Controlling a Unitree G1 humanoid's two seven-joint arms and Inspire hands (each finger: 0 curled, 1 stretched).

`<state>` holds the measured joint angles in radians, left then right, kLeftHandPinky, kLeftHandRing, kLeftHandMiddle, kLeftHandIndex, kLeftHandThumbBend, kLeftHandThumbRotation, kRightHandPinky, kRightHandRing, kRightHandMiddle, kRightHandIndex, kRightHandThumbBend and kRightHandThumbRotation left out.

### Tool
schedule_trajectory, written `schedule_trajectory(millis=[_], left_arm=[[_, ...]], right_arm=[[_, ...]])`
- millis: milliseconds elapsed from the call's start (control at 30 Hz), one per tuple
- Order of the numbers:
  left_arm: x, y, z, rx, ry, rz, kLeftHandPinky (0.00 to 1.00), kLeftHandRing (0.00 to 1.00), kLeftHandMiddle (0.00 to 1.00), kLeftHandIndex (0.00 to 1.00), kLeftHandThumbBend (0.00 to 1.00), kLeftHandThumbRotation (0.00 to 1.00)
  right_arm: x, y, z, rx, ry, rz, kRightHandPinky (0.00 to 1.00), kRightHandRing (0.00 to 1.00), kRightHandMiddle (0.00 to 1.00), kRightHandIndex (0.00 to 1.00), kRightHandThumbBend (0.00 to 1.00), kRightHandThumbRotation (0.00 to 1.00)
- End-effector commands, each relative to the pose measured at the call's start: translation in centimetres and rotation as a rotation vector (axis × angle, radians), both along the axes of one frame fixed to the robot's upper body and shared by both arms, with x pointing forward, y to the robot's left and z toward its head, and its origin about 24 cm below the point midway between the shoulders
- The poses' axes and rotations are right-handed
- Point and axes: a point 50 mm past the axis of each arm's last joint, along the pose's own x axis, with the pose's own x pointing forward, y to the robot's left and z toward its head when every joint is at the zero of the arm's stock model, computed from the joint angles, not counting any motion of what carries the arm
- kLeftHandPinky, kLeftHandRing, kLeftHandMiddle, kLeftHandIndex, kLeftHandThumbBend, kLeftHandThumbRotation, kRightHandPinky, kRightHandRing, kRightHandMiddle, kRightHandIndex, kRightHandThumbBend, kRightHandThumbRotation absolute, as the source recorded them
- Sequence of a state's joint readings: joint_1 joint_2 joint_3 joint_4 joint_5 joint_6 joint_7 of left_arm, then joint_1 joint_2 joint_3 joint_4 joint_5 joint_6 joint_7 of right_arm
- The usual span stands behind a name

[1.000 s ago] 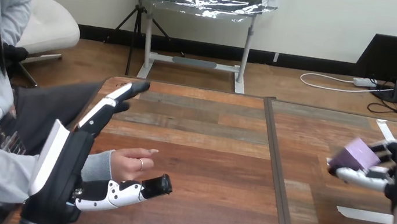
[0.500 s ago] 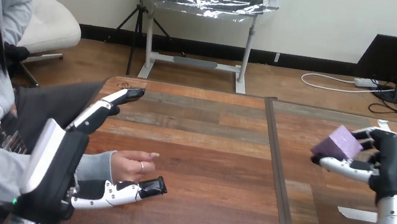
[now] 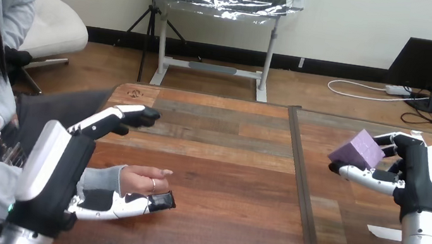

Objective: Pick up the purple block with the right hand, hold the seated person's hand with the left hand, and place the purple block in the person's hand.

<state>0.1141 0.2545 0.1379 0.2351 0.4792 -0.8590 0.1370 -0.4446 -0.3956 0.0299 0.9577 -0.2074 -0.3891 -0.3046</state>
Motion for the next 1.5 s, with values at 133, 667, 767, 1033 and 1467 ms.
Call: schedule_trajectory(millis=[133,667,767,1033,1467], left_arm=[[1.9,0.2,2.2,0.066,-0.08,-0.016,0.64,0.66,0.69,0.7,1.0,0.35],[3.1,1.0,2.4,0.23,-0.025,-0.012,0.66,0.69,0.73,0.74,1.0,0.39],[3.3,1.1,2.4,0.258,-0.014,-0.014,0.67,0.7,0.73,0.74,1.0,0.39],[3.8,1.5,2.3,0.334,0.017,-0.017,0.69,0.72,0.75,0.76,1.0,0.35],[4.7,2.5,1.8,0.451,0.09,-0.019,0.71,0.75,0.77,0.78,1.0,0.33]], right_arm=[[1.2,1.0,2.9,0.036,-0.143,0.028,0.05,0.09,0.14,0.17,0.37,0.0],[0.7,2.2,3.9,0.056,-0.208,0.056,0.05,0.09,0.15,0.19,0.36,0.01],[0.5,2.4,4.0,0.067,-0.227,0.067,0.04,0.08,0.14,0.18,0.36,0.01],[0.2,2.9,4.4,0.094,-0.263,0.09,0.04,0.08,0.13,0.17,0.34,0.01],[-0.5,3.6,5.2,0.11,-0.298,0.122,0.03,0.07,0.13,0.16,0.32,0.04]])
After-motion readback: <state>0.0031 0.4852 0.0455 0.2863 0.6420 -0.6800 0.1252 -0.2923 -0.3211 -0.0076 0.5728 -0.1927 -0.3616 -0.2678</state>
